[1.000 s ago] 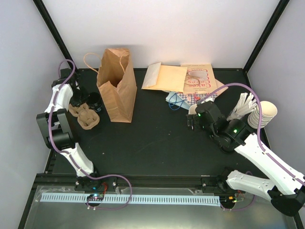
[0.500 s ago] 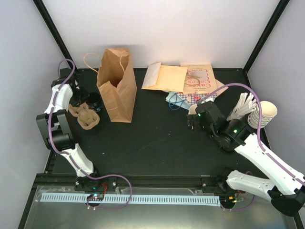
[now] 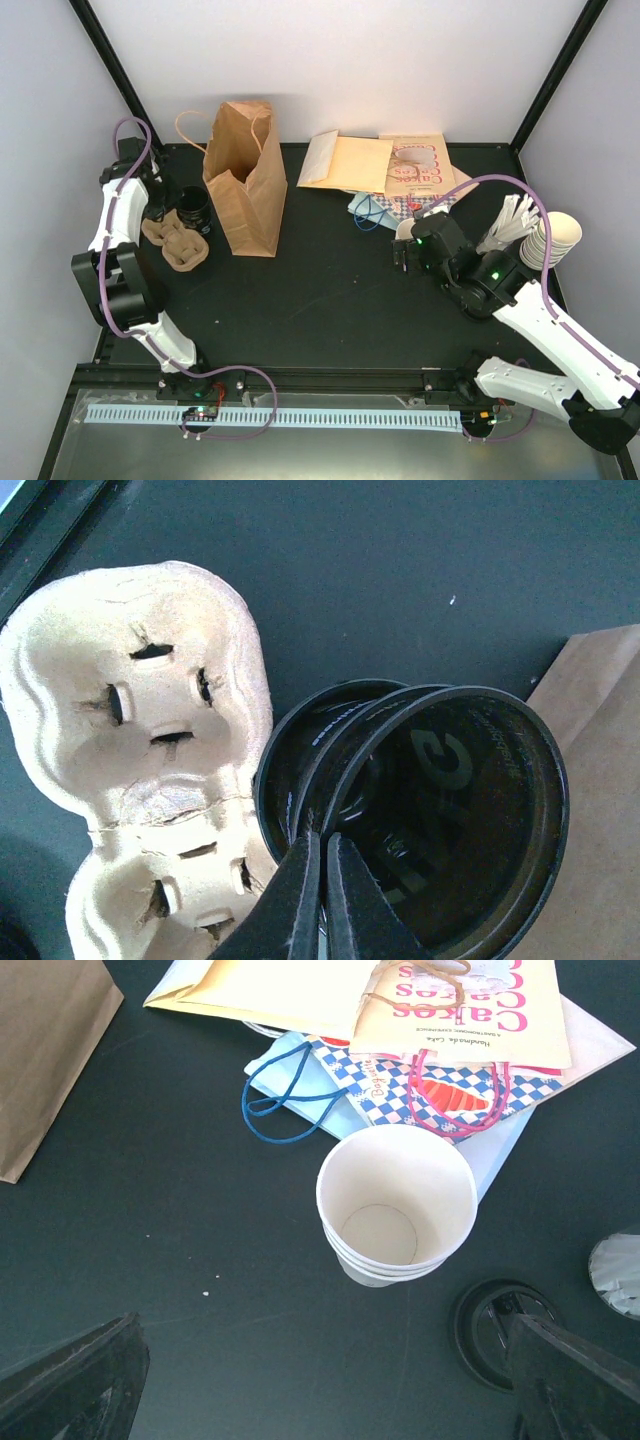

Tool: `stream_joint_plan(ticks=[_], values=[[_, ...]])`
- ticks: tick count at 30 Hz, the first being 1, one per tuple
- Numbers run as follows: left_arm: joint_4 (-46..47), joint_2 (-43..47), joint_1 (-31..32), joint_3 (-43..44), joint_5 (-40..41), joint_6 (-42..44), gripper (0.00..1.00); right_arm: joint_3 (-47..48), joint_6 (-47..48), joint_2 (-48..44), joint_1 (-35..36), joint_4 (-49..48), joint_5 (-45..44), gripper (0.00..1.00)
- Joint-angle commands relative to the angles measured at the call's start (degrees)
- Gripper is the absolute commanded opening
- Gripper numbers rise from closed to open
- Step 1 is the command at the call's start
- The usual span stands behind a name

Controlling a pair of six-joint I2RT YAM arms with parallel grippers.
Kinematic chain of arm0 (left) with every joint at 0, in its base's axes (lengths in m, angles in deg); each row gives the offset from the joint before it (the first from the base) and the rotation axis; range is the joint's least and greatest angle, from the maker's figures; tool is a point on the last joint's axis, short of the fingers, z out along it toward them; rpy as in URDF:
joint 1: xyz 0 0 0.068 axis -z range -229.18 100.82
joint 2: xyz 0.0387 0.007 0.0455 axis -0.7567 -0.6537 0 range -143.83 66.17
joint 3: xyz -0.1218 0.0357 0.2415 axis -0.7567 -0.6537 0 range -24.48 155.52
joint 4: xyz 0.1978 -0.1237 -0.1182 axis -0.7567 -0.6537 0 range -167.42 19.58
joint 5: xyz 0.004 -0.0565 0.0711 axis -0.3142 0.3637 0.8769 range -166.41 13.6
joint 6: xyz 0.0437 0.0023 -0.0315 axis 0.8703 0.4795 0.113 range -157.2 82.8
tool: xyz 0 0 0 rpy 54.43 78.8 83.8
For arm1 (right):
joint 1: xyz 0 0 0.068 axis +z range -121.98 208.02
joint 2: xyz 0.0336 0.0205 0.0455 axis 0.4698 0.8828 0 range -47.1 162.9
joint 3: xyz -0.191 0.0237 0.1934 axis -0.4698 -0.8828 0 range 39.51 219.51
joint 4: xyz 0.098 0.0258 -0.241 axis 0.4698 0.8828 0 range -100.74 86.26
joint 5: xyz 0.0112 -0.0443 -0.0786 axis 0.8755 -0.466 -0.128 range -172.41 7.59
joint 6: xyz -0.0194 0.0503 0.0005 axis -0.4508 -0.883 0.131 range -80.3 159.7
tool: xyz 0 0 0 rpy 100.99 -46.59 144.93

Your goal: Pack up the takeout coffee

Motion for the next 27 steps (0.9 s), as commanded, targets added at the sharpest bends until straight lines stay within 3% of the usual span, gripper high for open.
stream_joint_plan(ticks=[1, 15, 21, 27], values=[[-0.8, 2.2, -0.1, 1.2, -1.4, 0.0, 0.01, -0.1, -0.4, -0.9, -0.2, -0.3, -0.8, 1.00], [-1.5, 6.0, -0.1, 2.6, -2.4, -1.5, 0.01, 0.0, -0.5, -1.1, -0.2, 0.0, -0.8, 1.00], [-2.8, 13.5, -0.1, 3.2, -1.3, -3.2, 0.01, 0.2, -0.4, -1.1, -0.2, -0.1, -0.8, 1.00], [-7.0, 25.2, -0.1, -1.0, 5.9, -7.5, 0.02, 0.7, 0.2, -0.7, -0.2, -0.3, -0.2, 1.00]])
